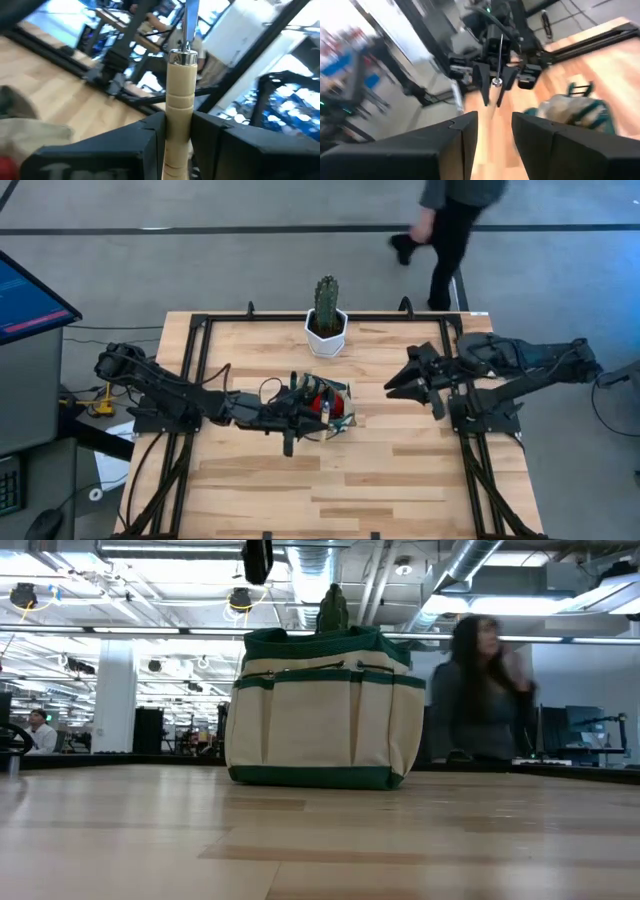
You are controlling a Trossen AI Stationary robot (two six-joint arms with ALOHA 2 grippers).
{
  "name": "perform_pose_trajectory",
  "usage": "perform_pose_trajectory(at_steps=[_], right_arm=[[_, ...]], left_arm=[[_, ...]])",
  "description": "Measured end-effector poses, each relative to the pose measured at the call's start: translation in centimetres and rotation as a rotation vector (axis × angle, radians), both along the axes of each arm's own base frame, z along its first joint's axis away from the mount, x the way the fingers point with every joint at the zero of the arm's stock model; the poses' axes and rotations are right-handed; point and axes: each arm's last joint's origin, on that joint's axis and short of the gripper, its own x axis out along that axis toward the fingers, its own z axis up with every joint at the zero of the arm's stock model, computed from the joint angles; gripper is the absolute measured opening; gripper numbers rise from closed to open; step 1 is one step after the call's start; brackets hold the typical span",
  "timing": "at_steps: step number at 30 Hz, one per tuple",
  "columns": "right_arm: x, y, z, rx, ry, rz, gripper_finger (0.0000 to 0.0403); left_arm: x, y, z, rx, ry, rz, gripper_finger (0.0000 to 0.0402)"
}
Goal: Pick & Place Garden tools in Gardening bag
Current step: Put the brown trowel into the gardening bag
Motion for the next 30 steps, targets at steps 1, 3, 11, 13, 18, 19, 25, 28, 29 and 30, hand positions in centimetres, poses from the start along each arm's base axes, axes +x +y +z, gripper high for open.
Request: perform_pose_trajectory(at_steps=[1, 3, 11, 13, 18, 19, 25, 28, 29, 30], right_arm=[[0.3, -0.1, 0.0, -0.031, 0.016, 0.001, 0.0113], [1.0, -0.3, 0.0, -0.112, 0.044, 0.009, 0.0113], [4.2, -0.8, 1.7, -0.183, 0.086, -0.006, 0.0113], [4.8, -0.9, 1.9, -0.187, 0.138, -0.003, 0.0113], [6.9, -0.5, 2.1, -0.192, 0.259, 0.032, 0.0113], [7.3, -0.3, 2.0, -0.194, 0.278, 0.039, 0.0113], [9.8, 1.0, 2.2, -0.218, 0.277, 0.160, 0.0113], [10.6, 1.6, 2.5, -0.247, 0.263, 0.192, 0.0113], [10.8, 1.8, 2.7, -0.259, 0.254, 0.201, 0.0113], [11.0, 2.0, 2.8, -0.269, 0.245, 0.209, 0.0113]], left_arm=[[0.0, 0.1, -0.1, 0.008, 0.012, 0.010, 0.0053], [0.0, 0.2, -0.4, 0.076, 0.034, 0.024, 0.0053], [-0.3, -0.6, -0.5, 0.216, 0.055, 0.035, 0.0053], [-0.4, -1.0, -0.5, 0.255, 0.055, 0.044, 0.0053], [-0.7, -1.6, -0.5, 0.348, 0.055, 0.043, 0.0053], [-0.7, -1.6, -0.5, 0.354, 0.056, 0.045, 0.0053], [-0.7, -1.5, -0.5, 0.356, 0.057, 0.052, 0.0053], [-0.7, -1.5, -0.6, 0.356, 0.057, 0.050, 0.0053], [-0.7, -1.5, -0.6, 0.356, 0.057, 0.050, 0.0053], [-0.7, -1.5, -0.6, 0.356, 0.058, 0.050, 0.0053]])
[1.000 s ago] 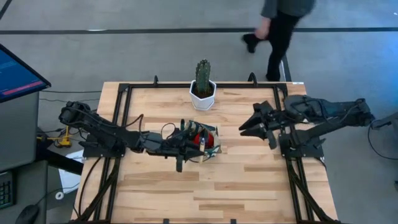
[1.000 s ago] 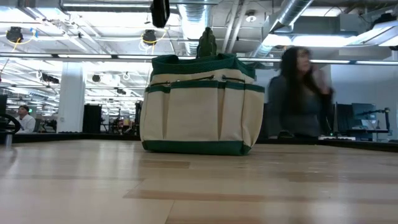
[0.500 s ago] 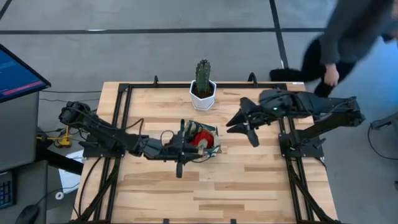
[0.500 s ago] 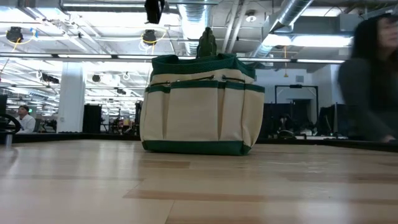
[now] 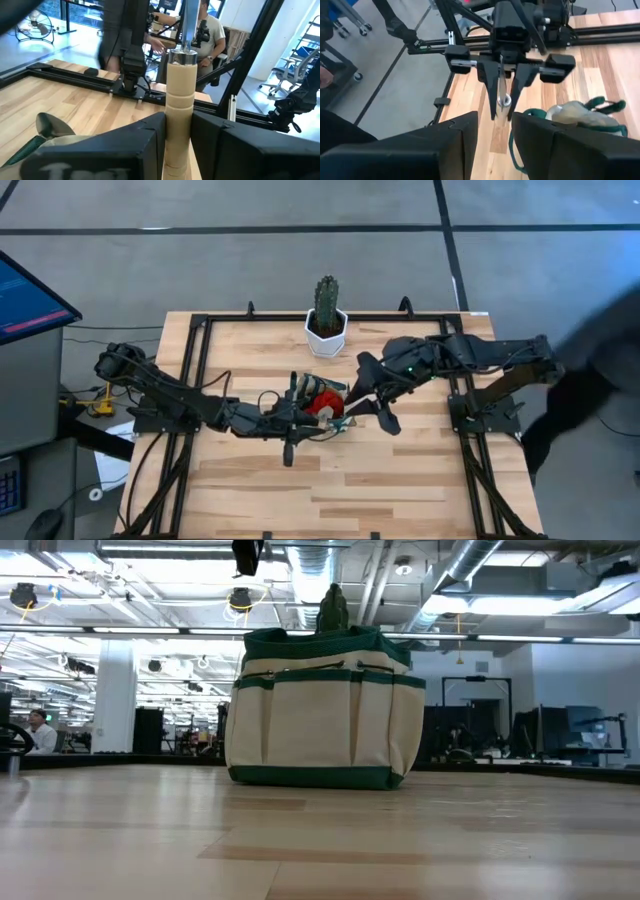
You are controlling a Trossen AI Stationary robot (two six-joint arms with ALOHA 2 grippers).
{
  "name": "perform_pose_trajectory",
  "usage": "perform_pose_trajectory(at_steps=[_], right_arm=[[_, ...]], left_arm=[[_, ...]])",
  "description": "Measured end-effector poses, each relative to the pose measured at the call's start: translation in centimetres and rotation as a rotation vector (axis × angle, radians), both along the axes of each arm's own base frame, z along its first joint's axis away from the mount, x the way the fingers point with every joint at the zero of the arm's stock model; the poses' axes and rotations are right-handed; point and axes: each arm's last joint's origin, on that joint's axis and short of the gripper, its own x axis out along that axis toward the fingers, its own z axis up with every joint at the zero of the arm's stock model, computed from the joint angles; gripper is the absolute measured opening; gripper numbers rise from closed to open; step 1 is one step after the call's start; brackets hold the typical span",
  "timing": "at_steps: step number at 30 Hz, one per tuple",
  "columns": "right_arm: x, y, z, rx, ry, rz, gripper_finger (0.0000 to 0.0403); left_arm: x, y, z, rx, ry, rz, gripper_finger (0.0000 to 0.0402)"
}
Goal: Pick & Place Garden tools in Gardening bag
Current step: Put the brown trowel into the gardening bag
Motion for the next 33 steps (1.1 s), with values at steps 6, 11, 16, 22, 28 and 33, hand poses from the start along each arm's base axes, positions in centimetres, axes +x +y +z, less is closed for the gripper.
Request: perform_pose_trajectory(at_steps=[6, 11, 16, 22, 28, 33], right_arm=[[1.4, 0.4, 0.3, -0.014, -0.009, 0.014, 0.0113], [3.1, 0.7, -0.5, -0.026, 0.015, 0.020, 0.0113], [3.8, 0.8, -0.4, -0.025, 0.004, 0.020, 0.0113], [3.9, 0.5, 0.1, -0.019, -0.042, 0.009, 0.0111], [4.0, 0.5, 0.1, -0.020, -0.042, 0.007, 0.0084], [4.1, 0.3, 0.0, -0.028, -0.044, 0.002, 0.0067]], left_arm=[[0.0, 0.0, 0.0, 0.000, 0.000, 0.000, 0.0053], [0.0, 0.0, 0.0, 0.000, 0.000, 0.000, 0.0053], [0.0, 0.0, 0.0, -0.002, 0.001, 0.000, 0.0053], [0.0, 0.0, -0.1, 0.000, 0.012, 0.000, 0.0053], [0.2, 0.7, -0.2, -0.014, 0.014, 0.031, 0.0053], [0.3, 0.9, -0.1, -0.015, 0.013, 0.038, 0.0053]])
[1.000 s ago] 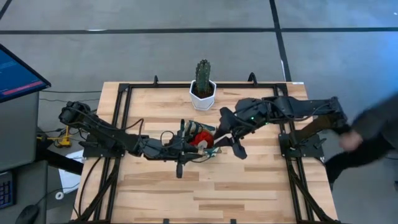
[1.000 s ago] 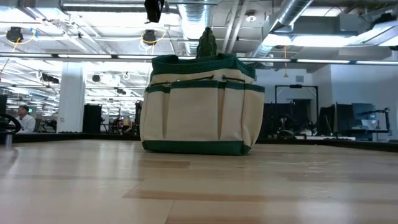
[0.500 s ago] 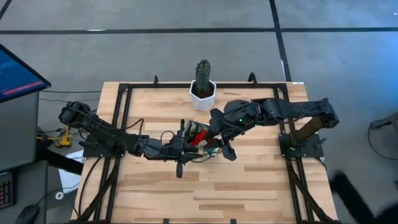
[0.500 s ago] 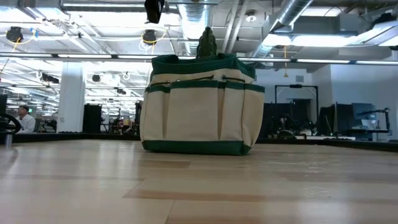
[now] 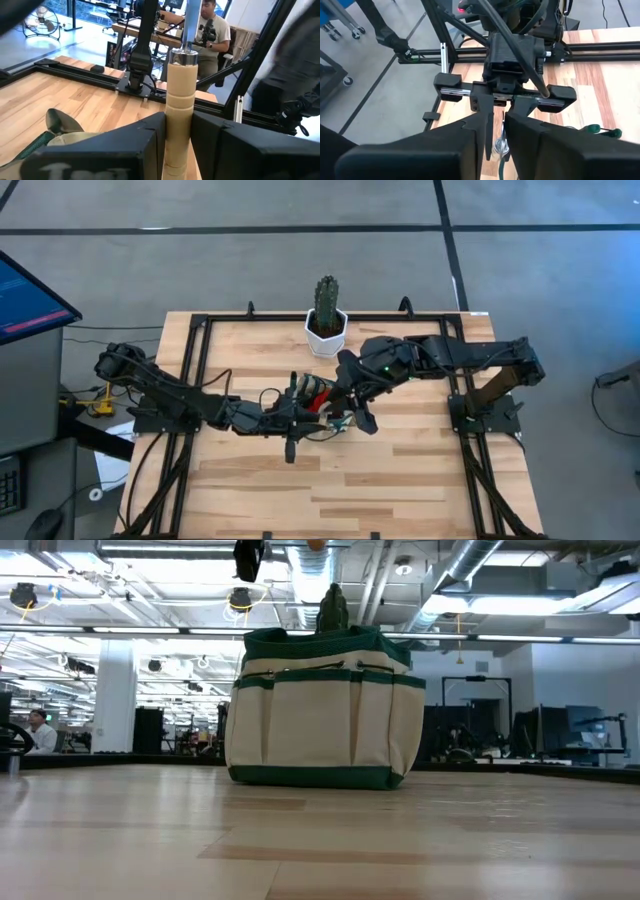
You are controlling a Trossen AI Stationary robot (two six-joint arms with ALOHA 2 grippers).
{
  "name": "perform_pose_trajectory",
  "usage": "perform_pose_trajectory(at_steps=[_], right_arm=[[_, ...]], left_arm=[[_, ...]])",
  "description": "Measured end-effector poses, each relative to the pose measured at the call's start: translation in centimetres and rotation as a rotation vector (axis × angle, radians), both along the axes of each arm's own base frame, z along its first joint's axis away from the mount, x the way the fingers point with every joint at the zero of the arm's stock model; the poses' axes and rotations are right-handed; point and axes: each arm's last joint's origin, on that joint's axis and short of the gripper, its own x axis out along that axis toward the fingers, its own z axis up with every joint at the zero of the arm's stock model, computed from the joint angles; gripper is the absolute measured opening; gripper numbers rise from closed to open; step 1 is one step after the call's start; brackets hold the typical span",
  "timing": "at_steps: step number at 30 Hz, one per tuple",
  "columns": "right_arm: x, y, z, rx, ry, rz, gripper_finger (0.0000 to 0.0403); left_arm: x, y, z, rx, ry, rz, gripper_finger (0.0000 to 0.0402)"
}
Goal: Pick & Place Garden tools in Gardening bag
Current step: Put the brown trowel into the gardening bag
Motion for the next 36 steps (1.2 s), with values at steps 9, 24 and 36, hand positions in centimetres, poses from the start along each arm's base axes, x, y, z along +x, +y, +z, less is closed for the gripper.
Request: perform_pose_trajectory(at_steps=[9, 24, 36], right_arm=[[0.0, -0.5, -0.1, -0.007, 0.009, -0.008, 0.0016], [0.1, -1.3, -0.2, -0.041, 0.010, -0.019, 0.0001], [0.1, -1.3, -0.3, -0.042, 0.016, -0.019, 0.0000]], left_arm=[[0.0, 0.0, 0.0, -0.002, -0.004, 0.004, 0.0053], [0.0, 0.0, 0.1, -0.005, -0.014, 0.008, 0.0084], [0.1, 0.4, 0.7, -0.012, -0.065, 0.088, 0.0174]])
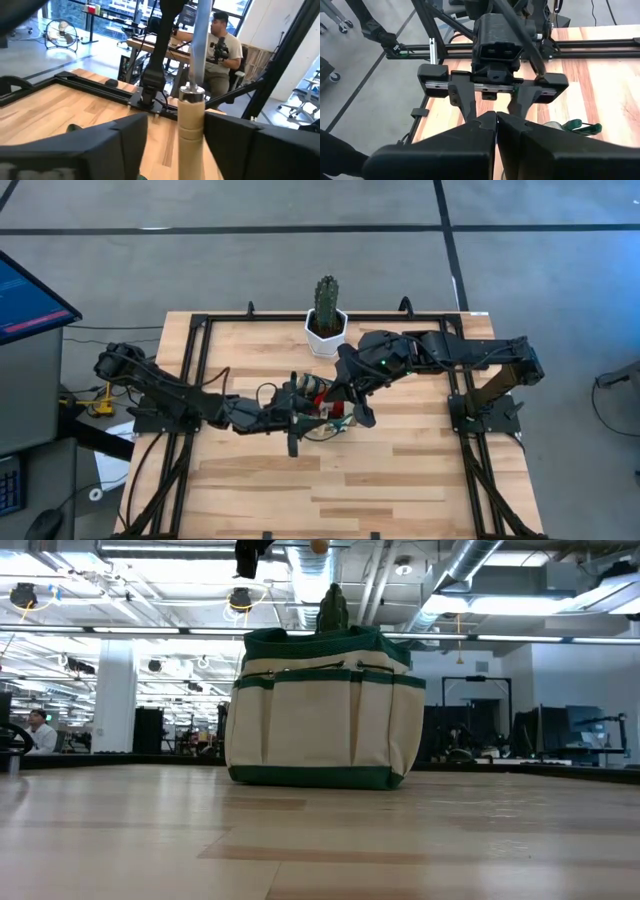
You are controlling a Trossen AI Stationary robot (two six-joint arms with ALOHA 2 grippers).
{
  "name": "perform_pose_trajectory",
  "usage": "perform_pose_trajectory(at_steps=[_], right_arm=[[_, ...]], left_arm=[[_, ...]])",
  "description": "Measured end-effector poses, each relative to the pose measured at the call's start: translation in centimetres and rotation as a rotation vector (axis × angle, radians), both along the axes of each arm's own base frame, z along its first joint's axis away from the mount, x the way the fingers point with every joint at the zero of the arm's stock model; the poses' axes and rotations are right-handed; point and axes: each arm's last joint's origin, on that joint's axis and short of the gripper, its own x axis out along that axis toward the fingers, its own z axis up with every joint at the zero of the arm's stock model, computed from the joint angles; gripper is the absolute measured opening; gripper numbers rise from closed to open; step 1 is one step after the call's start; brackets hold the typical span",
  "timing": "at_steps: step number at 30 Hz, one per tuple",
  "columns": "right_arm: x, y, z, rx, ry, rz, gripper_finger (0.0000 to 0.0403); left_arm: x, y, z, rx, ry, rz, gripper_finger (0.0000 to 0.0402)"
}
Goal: Pick & Place Garden tools in Gardening bag
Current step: Put the brown trowel into the gardening bag
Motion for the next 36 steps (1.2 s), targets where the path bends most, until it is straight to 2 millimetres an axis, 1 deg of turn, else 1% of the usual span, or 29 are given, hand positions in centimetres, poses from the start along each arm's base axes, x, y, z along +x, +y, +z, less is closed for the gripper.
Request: perform_pose_trajectory(at_steps=[3, 6, 12, 17, 20, 22, 25, 27, 28, 30, 34, 36], right_arm=[[0.0, 0.0, 0.0, -0.005, -0.001, -0.005, 0.0000], [-0.4, 0.0, 0.3, -0.018, -0.012, -0.012, 0.0000], [-1.4, -0.3, 1.0, -0.062, -0.023, -0.070, 0.0000], [-1.4, 1.0, 0.8, -0.096, -0.012, -0.069, 0.0000], [-0.5, 1.8, -0.1, -0.110, -0.001, -0.062, 0.0000], [-0.4, 2.1, -1.2, -0.144, 0.046, -0.083, 0.0000], [0.2, 2.3, -1.6, -0.156, 0.020, -0.107, 0.0000], [0.2, 2.7, -2.3, -0.182, 0.063, -0.113, 0.0000], [0.6, 2.8, -2.7, -0.198, 0.064, -0.123, 0.0000], [1.2, 3.1, -2.9, -0.206, 0.048, -0.133, 0.0000], [1.3, 2.8, -3.0, -0.193, 0.056, -0.148, 0.0000], [1.6, 2.8, -3.4, -0.198, 0.070, -0.150, 0.0000]], left_arm=[[-0.4, 0.1, 0.7, 0.043, -0.011, -0.028, 0.0199], [-1.3, 0.2, 2.0, 0.058, -0.045, -0.051, 0.0209], [-3.8, 1.0, 5.2, 0.032, -0.126, -0.054, 0.0204], [-5.4, 1.6, 6.7, 0.015, -0.164, -0.055, 0.0191], [-5.7, 1.7, 7.0, 0.011, -0.174, -0.055, 0.0185], [-5.8, 1.7, 7.1, 0.009, -0.178, -0.055, 0.0181], [-5.7, 1.7, 7.0, 0.013, -0.167, -0.055, 0.0177], [-5.7, 1.7, 6.9, 0.014, -0.163, -0.055, 0.0175], [-5.6, 1.6, 6.8, 0.016, -0.159, -0.056, 0.0175], [-5.6, 1.6, 6.7, 0.019, -0.149, -0.056, 0.0175], [-5.6, 1.6, 6.6, 0.022, -0.138, -0.056, 0.0174], [-5.6, 1.6, 6.6, 0.022, -0.138, -0.056, 0.0172]])
